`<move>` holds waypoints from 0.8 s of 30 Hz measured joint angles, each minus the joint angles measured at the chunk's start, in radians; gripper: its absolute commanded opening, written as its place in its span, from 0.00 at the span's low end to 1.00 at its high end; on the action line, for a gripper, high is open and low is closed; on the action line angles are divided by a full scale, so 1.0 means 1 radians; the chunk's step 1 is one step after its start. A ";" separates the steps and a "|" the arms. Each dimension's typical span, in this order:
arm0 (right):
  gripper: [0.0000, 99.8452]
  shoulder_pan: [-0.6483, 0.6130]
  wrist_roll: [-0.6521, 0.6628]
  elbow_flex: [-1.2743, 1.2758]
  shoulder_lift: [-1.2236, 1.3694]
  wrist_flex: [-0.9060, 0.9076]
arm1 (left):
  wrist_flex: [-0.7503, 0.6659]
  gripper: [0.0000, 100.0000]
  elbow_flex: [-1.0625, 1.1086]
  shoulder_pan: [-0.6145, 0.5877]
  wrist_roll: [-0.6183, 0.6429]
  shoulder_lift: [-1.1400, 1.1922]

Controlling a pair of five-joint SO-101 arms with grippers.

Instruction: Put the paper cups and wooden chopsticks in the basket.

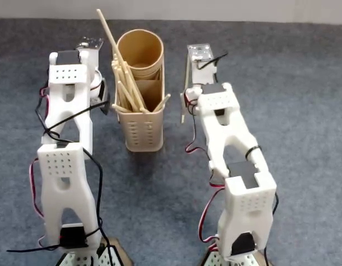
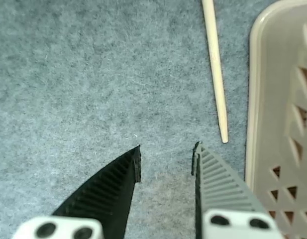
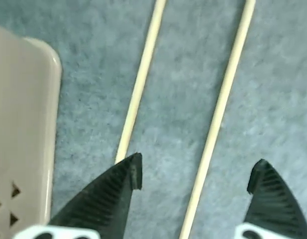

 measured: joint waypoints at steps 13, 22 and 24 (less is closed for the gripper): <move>0.33 -0.126 -0.006 0.008 0.017 -0.014 | 0.000 0.19 0.000 0.000 0.000 0.000; 0.33 -0.091 -0.069 -0.078 0.150 -0.029 | 0.000 0.19 0.000 0.000 0.002 0.000; 0.31 -0.089 -0.072 -0.084 0.157 -0.018 | 0.000 0.19 0.000 0.000 0.000 0.000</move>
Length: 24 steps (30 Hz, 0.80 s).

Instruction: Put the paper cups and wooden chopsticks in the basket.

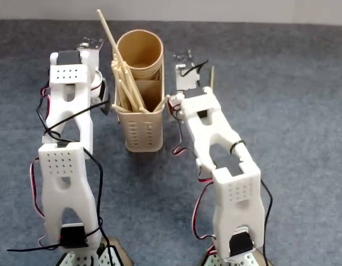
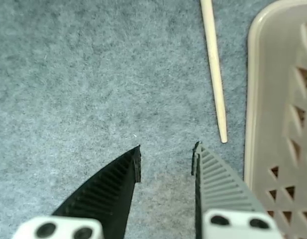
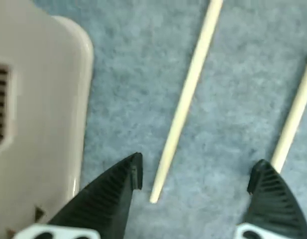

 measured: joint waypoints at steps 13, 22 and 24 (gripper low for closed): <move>0.01 0.028 -0.006 -0.094 0.005 0.183 | 0.000 0.19 0.000 -0.002 0.000 0.000; 0.24 0.032 -0.026 -0.094 0.005 0.141 | 0.000 0.19 0.000 -0.002 0.000 0.000; 0.28 0.023 -0.031 -0.094 0.021 0.132 | 0.000 0.19 0.000 -0.002 0.000 0.000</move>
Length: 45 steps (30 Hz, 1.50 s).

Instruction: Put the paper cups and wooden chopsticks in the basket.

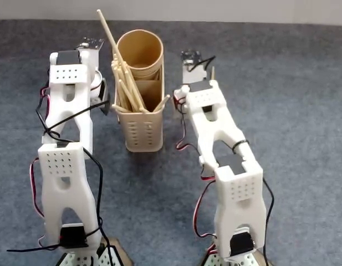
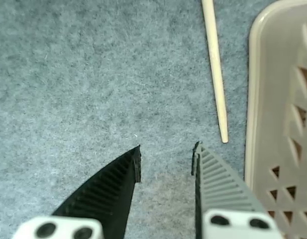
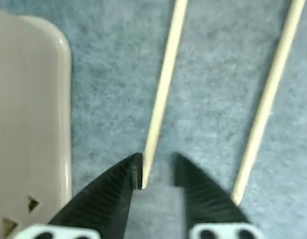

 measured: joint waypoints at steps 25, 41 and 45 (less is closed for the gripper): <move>0.00 -0.048 -0.034 -0.471 0.164 0.431 | 0.000 0.19 0.000 0.000 0.000 0.002; 0.00 -0.046 -0.044 -1.370 0.173 0.753 | 0.000 0.19 0.000 0.000 0.000 0.002; 0.00 -0.094 -0.044 -1.399 0.163 0.712 | 0.000 0.19 0.000 0.000 0.000 0.002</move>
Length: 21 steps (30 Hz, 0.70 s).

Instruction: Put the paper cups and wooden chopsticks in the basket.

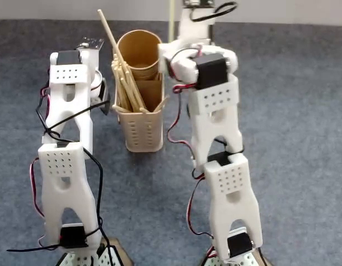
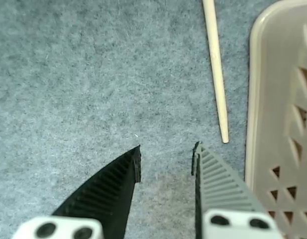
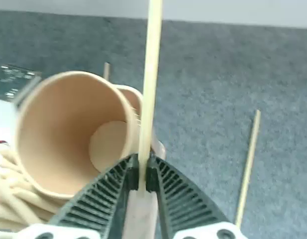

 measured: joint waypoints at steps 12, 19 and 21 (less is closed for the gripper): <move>0.00 -0.164 0.104 0.002 -0.250 0.046 | 0.000 0.19 0.000 0.000 0.000 0.000; 0.00 -0.161 0.106 -0.003 -0.342 0.054 | 0.000 0.19 0.000 0.000 0.000 0.000; 0.00 -0.163 0.098 -0.003 -0.339 0.041 | 0.000 0.19 0.000 0.000 0.000 0.000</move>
